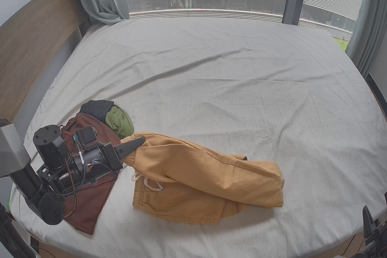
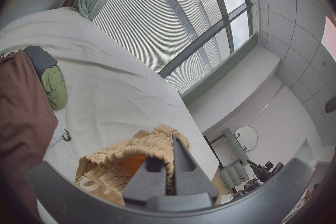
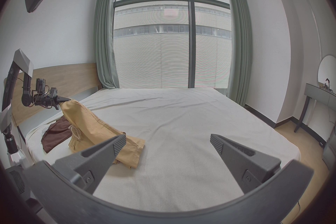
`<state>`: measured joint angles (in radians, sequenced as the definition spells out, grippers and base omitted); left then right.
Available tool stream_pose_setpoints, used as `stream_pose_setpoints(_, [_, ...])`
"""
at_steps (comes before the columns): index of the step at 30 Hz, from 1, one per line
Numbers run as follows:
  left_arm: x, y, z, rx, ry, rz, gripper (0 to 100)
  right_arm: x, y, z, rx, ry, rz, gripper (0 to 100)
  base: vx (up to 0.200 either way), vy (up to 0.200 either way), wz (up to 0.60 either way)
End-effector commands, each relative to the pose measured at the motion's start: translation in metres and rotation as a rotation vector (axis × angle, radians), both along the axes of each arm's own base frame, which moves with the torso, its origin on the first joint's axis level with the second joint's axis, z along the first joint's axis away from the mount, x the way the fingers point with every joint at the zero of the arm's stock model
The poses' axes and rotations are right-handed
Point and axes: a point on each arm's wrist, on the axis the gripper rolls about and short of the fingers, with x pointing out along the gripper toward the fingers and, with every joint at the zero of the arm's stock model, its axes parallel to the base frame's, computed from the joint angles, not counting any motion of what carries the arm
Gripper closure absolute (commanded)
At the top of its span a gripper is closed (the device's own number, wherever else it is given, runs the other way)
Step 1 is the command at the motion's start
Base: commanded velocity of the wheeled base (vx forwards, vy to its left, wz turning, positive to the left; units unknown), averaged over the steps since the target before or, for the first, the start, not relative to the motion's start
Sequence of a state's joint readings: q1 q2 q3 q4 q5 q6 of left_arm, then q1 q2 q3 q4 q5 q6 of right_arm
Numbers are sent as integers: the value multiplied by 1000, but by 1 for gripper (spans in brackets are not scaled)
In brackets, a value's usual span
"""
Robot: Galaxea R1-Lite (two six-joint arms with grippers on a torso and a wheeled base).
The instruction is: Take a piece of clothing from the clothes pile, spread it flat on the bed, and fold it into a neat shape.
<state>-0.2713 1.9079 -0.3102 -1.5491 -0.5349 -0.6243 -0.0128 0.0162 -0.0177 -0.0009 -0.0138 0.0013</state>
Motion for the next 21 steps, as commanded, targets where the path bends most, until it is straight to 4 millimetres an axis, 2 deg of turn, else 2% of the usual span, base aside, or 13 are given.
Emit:
stream_pose_setpoints(1, [2, 8, -2, 5, 6, 22, 100, 0, 0, -4, 0, -2, 1, 0, 0, 0, 0])
stream_pose_setpoints(8, [-1, 22, -11, 56, 9, 15, 100, 0, 0, -4, 0, -2, 1, 0, 0, 0, 0])
stream_pose_setpoints(15, [5, 35, -32, 190, -28, 26, 100, 0, 0, -4, -1, -2, 1, 0, 0, 0, 0])
stream_pose_setpoints(21, [7, 42, -34, 205, -36, 43, 100, 0, 0, -4, -1, -2, 4, 0, 0, 0, 0])
